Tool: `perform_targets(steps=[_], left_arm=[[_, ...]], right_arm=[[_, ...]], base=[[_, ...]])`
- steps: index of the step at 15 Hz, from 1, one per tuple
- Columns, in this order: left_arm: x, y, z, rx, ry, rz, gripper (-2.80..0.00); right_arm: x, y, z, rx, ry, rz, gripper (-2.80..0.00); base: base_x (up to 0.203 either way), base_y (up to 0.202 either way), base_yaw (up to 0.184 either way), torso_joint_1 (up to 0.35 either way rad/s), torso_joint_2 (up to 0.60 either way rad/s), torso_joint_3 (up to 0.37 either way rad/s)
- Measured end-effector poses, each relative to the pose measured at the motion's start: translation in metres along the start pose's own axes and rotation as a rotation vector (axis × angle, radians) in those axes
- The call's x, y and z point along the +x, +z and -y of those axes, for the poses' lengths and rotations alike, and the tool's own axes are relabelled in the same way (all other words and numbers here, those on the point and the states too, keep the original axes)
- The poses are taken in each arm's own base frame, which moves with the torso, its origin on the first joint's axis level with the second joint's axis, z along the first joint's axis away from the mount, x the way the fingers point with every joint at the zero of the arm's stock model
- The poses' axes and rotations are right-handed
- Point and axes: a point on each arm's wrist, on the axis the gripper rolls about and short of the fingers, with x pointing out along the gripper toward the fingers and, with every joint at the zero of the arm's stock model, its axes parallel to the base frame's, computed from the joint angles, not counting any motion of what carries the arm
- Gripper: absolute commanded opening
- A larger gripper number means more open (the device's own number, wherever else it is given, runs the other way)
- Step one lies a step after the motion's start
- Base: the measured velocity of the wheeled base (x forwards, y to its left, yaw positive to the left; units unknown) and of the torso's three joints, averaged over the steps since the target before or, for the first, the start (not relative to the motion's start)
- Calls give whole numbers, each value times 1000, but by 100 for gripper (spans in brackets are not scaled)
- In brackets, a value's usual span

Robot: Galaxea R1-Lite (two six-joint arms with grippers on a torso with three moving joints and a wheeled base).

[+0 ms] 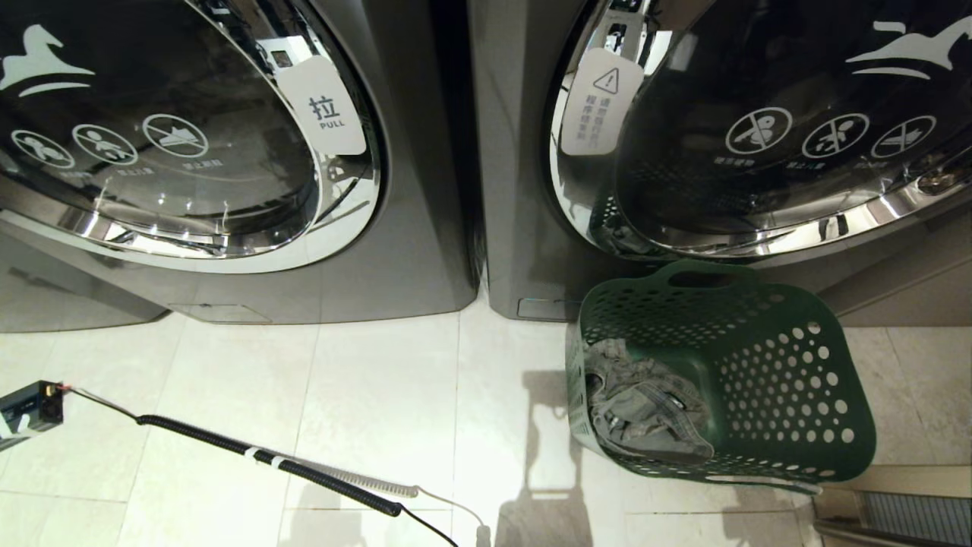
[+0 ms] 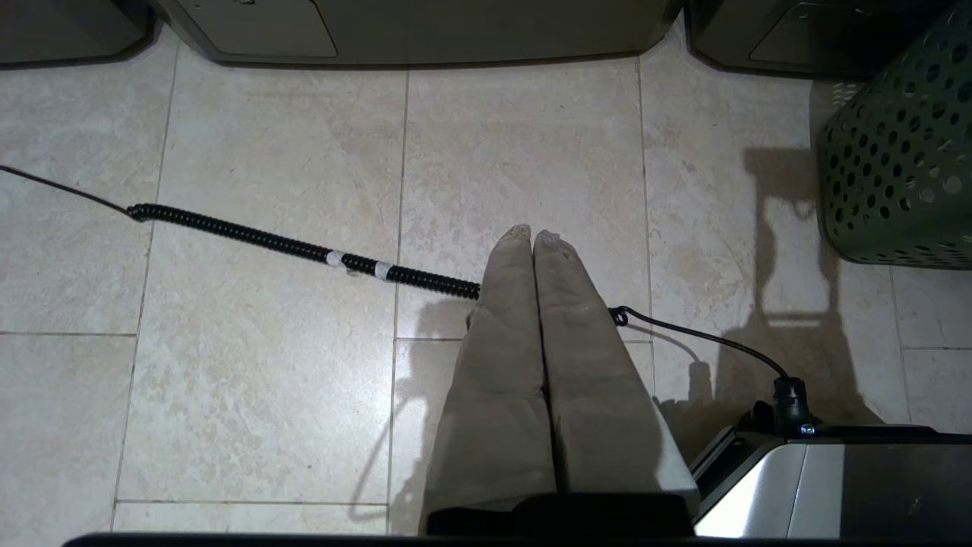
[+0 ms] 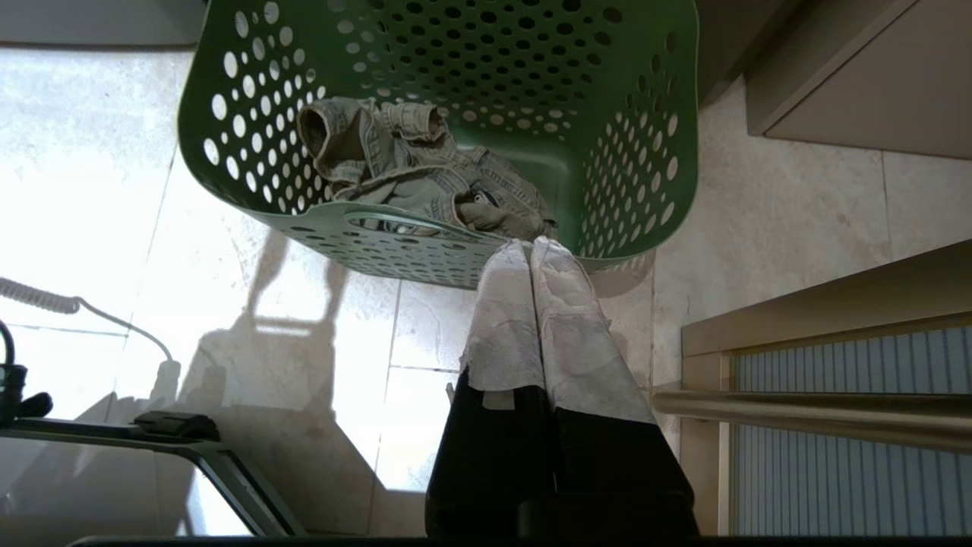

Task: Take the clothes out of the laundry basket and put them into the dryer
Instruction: Take the clothes out of the basket

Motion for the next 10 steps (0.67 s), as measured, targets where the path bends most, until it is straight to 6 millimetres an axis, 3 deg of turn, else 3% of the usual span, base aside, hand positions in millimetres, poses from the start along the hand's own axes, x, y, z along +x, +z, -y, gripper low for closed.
perform_targets(steps=[8,10], left_arm=[[0,0,0,0,0,0,-280],[0,0,0,0,0,-1,-280]], right_arm=[[-1,1,0,-29,9,0,-280],[-5,16,0,-58,22,26,-280]], base=[[0,0,0,3,2,-201],[0,0,0,7,0,-83]])
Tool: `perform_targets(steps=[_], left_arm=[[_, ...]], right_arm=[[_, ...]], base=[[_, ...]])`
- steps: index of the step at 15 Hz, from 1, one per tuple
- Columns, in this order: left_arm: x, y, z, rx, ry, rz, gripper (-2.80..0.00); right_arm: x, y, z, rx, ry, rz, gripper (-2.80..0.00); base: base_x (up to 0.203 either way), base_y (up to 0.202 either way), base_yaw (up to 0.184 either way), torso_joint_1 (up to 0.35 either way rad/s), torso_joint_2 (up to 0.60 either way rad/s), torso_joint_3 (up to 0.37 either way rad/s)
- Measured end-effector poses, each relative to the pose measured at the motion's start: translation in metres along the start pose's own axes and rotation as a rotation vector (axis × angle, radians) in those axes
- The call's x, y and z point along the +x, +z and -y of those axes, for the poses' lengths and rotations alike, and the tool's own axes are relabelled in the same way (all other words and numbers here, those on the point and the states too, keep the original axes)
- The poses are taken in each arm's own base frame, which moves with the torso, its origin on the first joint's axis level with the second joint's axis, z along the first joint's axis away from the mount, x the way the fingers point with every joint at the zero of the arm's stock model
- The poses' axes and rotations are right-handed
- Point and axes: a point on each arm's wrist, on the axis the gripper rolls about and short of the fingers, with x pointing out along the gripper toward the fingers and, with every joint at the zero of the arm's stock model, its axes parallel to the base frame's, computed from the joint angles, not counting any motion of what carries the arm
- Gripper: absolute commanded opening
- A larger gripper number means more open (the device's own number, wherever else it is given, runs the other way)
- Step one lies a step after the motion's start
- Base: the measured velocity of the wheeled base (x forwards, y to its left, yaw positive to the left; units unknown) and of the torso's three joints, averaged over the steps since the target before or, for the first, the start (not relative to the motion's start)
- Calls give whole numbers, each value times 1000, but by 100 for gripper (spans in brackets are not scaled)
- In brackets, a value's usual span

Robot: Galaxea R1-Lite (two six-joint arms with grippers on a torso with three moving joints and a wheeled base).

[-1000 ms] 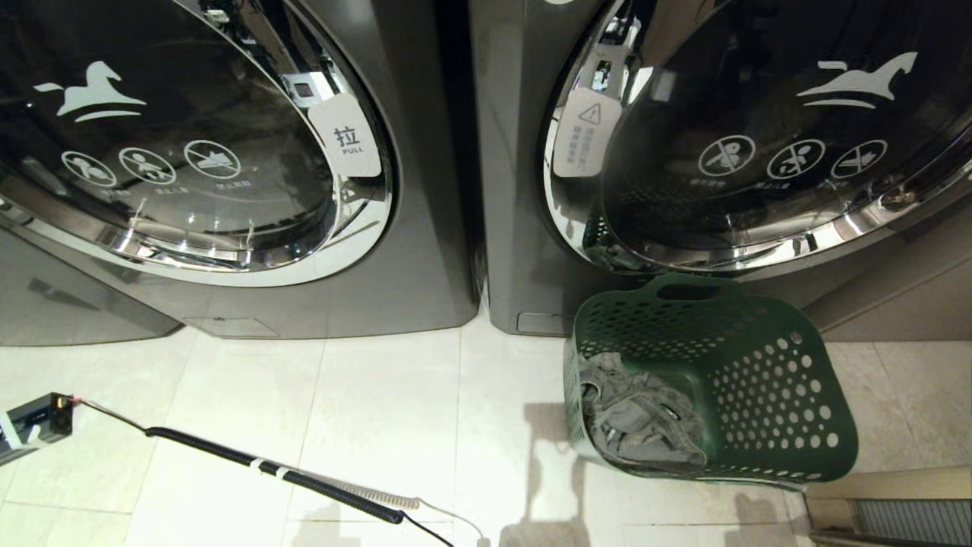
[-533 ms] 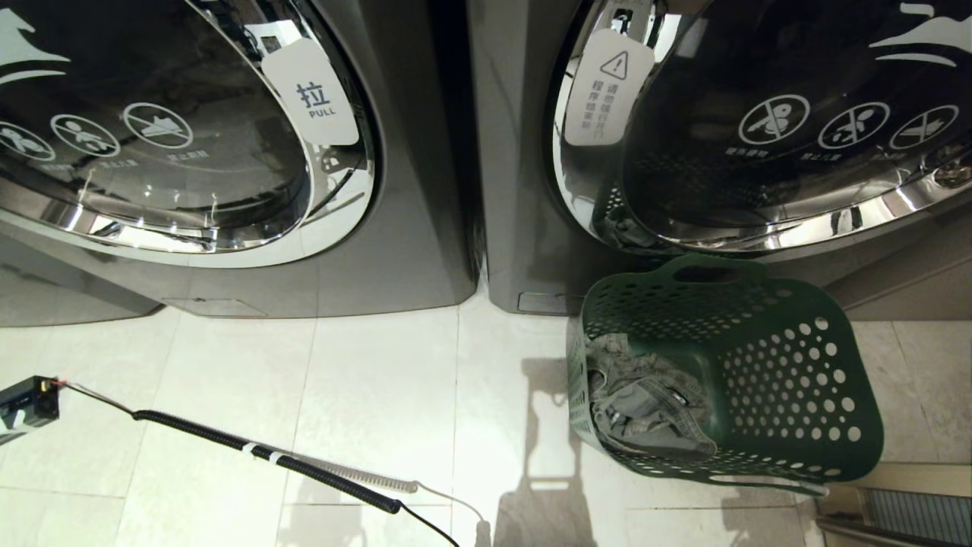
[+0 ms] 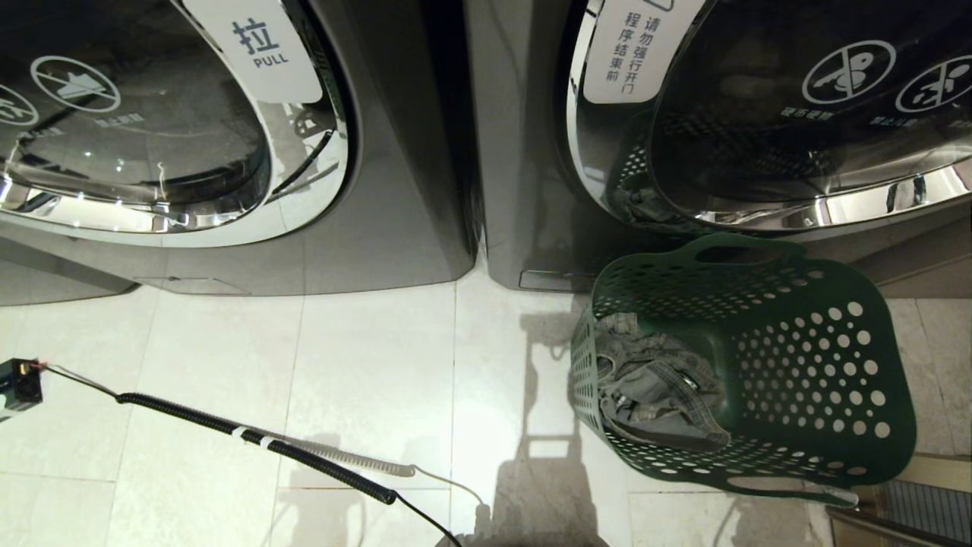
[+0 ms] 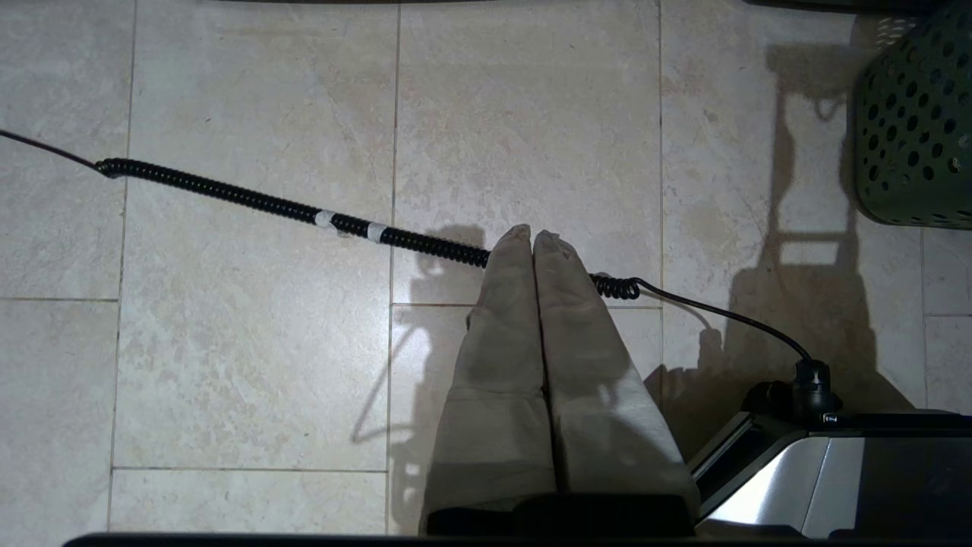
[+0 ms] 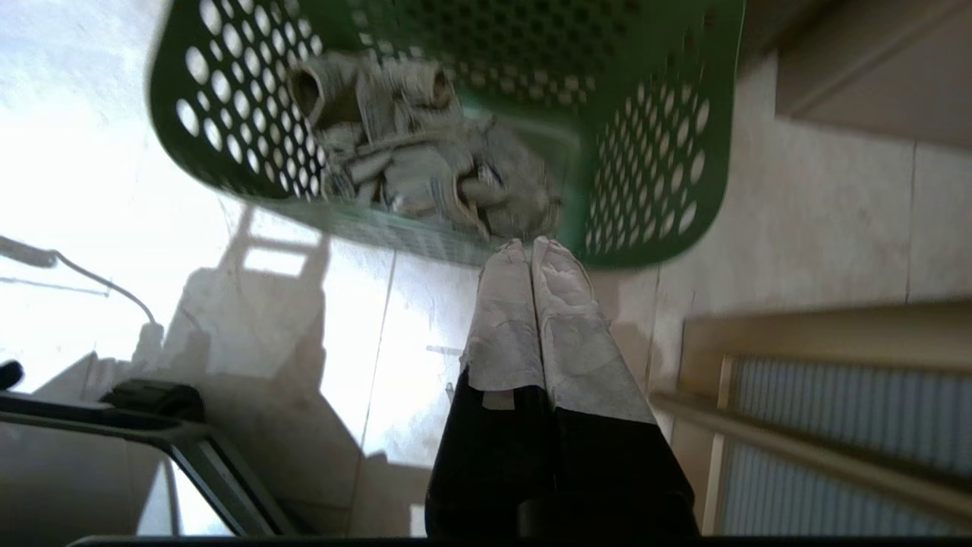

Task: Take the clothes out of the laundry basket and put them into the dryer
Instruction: Take the clothes out of the basket

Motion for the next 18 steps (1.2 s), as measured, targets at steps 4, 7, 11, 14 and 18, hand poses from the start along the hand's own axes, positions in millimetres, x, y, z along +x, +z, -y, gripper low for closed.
perform_targets(steps=[4,7,11,14,18], left_arm=[[0,0,0,0,0,0,-280],[0,0,0,0,0,0,-280],[0,0,0,0,0,0,-280],[0,0,0,0,0,-1,-280],[0,0,0,0,0,0,-280]], right_arm=[[4,62,6,63,117,-72,-280],[46,89,11,189,190,-315,-280],[115,82,11,285,281,-663,0],[165,64,10,314,276,-813,0],[241,31,10,295,206,-800,0]], base=[[0,0,0,1,3,-18],[0,0,0,0,0,0],[0,0,0,0,0,0],[0,0,0,0,0,0],[0,0,0,0,0,0]])
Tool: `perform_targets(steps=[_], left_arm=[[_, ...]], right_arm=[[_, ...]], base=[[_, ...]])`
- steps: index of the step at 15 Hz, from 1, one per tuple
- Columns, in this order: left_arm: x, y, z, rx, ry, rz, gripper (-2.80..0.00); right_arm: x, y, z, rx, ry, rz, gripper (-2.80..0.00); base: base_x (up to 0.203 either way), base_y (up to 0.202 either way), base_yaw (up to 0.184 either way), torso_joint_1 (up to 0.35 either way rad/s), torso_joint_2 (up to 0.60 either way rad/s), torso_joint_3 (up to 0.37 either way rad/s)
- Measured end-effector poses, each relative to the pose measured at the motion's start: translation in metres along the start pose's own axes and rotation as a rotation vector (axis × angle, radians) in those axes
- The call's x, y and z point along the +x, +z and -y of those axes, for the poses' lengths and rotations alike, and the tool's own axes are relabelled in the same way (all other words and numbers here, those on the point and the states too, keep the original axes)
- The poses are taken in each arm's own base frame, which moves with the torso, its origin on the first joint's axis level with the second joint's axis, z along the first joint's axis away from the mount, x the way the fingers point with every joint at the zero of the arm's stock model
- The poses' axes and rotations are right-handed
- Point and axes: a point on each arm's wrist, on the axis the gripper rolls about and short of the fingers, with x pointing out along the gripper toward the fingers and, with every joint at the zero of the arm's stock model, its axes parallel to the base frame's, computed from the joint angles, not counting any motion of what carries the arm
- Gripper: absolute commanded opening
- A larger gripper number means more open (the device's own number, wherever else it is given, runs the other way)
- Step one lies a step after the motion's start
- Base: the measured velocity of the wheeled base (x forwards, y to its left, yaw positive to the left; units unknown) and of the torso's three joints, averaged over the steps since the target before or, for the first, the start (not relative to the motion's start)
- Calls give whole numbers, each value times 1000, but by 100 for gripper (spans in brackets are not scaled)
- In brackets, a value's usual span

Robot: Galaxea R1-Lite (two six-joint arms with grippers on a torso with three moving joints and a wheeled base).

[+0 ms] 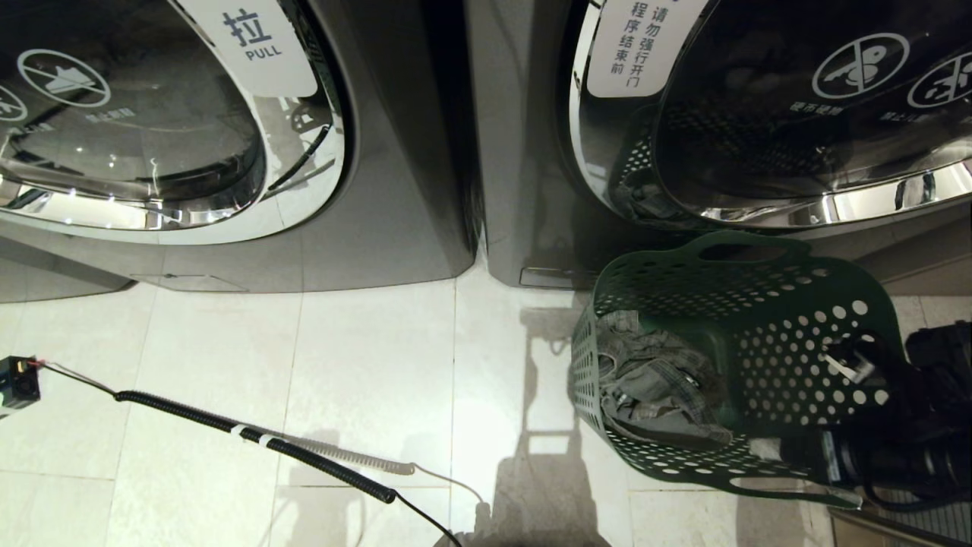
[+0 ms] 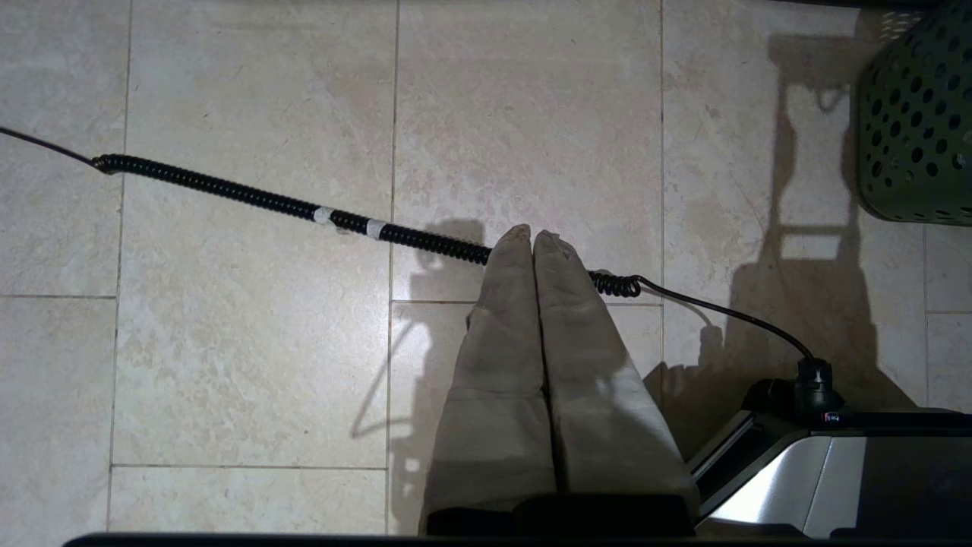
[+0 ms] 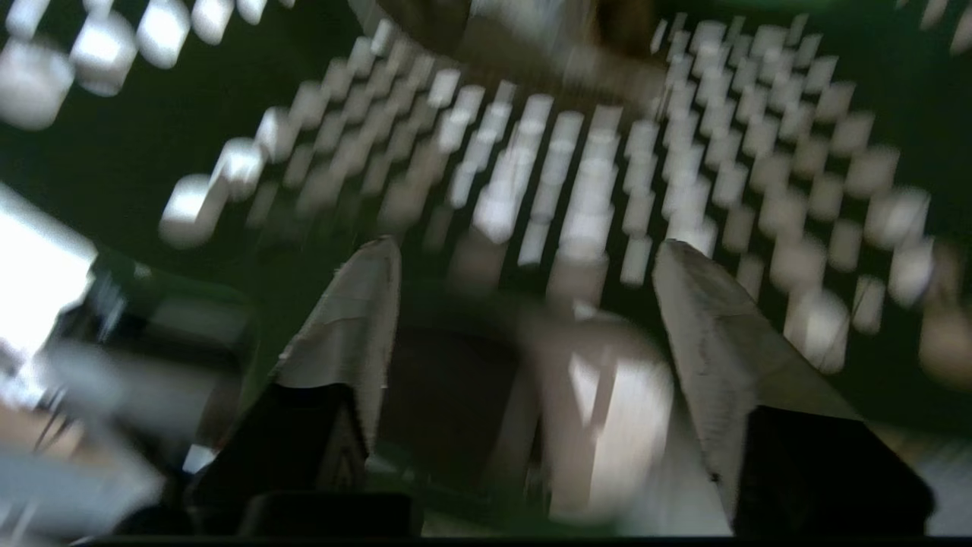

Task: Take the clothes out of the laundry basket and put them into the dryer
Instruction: Take the clothes out of the basket

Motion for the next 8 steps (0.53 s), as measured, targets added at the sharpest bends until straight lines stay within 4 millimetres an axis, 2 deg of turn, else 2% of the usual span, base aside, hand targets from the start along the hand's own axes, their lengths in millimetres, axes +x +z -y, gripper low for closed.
perform_targets(steps=[3,8], left_arm=[[0,0,0,0,0,0,-280],[0,0,0,0,0,0,-280]], right_arm=[[37,28,7,10,-17,73,0],[93,29,21,32,-38,13,0]], base=[[0,0,0,0,0,0],[0,0,0,0,0,0]])
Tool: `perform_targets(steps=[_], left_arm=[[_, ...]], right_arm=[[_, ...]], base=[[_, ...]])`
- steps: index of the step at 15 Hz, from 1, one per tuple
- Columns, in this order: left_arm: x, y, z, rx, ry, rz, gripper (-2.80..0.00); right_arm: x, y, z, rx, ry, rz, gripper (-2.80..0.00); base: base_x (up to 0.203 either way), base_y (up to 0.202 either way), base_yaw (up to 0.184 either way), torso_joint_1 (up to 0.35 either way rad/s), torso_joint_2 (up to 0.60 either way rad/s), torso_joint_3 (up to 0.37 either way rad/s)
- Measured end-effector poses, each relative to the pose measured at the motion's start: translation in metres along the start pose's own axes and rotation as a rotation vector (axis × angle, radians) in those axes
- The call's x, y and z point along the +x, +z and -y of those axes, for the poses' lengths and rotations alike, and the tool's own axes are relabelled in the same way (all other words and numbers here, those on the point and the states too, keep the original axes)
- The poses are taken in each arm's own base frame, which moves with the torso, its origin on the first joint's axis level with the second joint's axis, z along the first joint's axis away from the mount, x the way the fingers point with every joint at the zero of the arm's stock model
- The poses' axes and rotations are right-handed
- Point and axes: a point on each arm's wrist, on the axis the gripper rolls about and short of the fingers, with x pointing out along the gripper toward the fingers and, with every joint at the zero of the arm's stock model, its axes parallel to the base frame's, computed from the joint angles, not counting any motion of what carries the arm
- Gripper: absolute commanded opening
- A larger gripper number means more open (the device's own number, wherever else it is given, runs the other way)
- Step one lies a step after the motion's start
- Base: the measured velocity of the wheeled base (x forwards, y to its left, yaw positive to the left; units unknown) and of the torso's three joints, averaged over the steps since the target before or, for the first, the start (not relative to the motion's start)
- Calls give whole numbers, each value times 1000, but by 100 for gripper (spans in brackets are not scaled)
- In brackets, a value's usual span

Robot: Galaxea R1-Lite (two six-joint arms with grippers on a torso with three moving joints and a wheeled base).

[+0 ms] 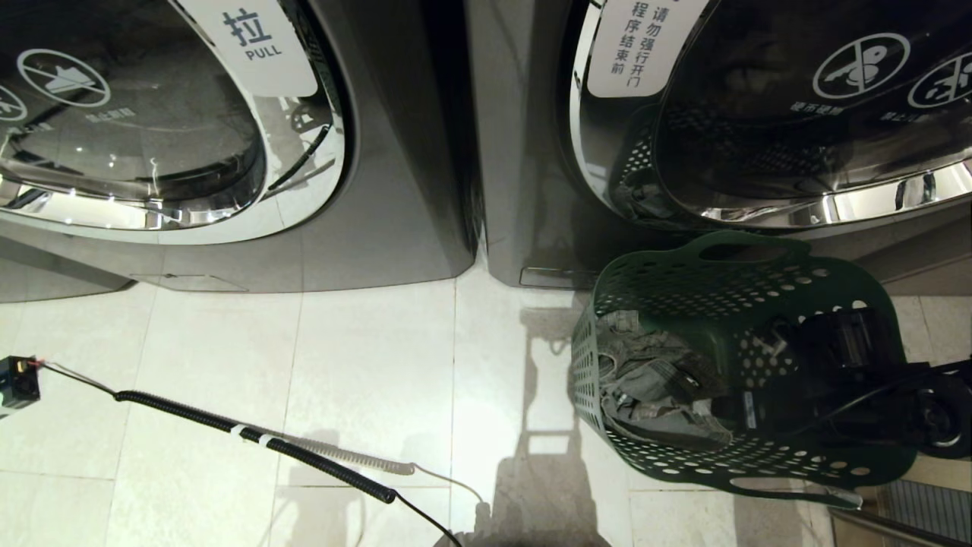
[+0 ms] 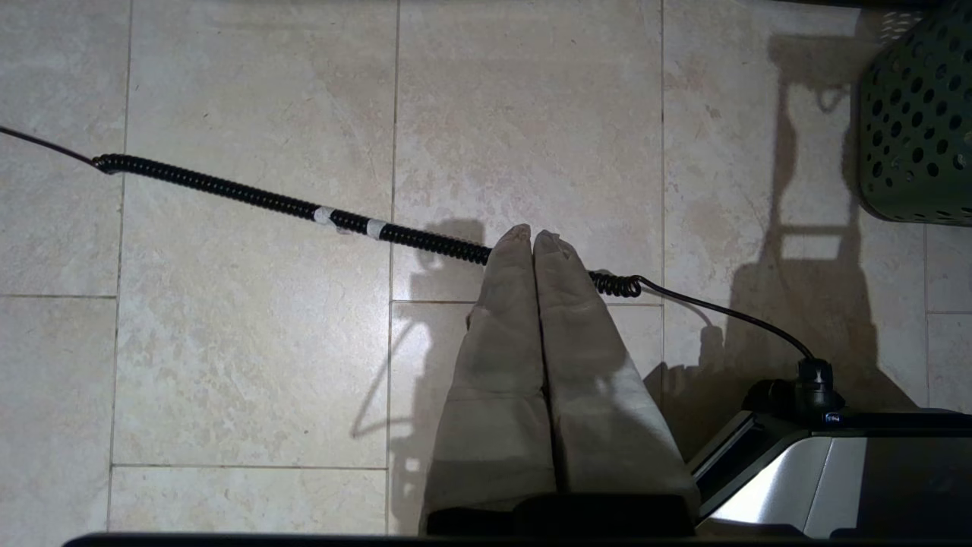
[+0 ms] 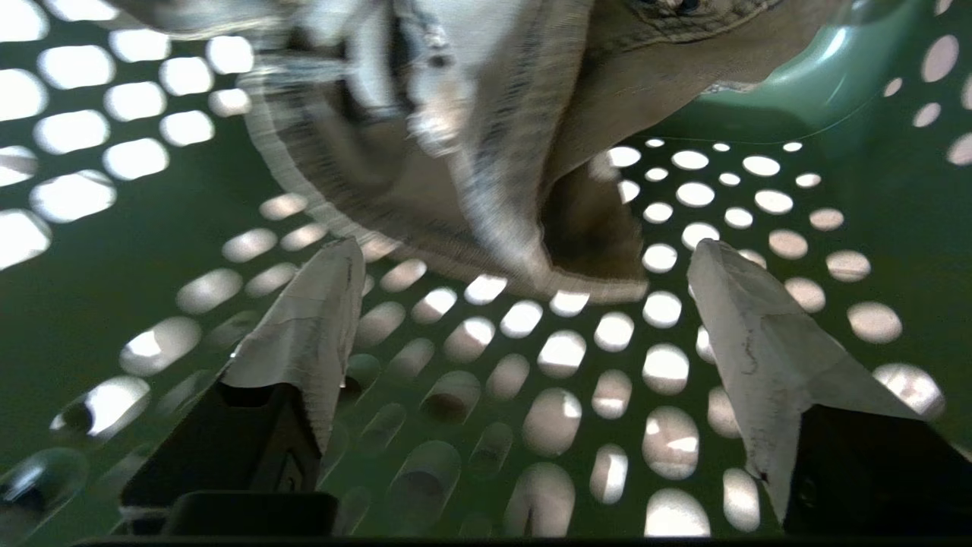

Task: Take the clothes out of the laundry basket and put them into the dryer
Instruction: Take the clothes out of the basket

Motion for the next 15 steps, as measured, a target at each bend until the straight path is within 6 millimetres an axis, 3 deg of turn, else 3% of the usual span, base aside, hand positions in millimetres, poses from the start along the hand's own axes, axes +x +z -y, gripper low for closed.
perform_targets(steps=[8,9,15], left_arm=[[0,0,0,0,0,0,-280],[0,0,0,0,0,0,-280],[0,0,0,0,0,0,-280]], right_arm=[[96,-4,14,-41,-72,-2,0],[105,-7,15,-46,-75,-11,-280],[136,-9,12,-64,-101,-15,-280]], base=[[0,0,0,0,0,0],[0,0,0,0,0,0],[0,0,0,0,0,0]])
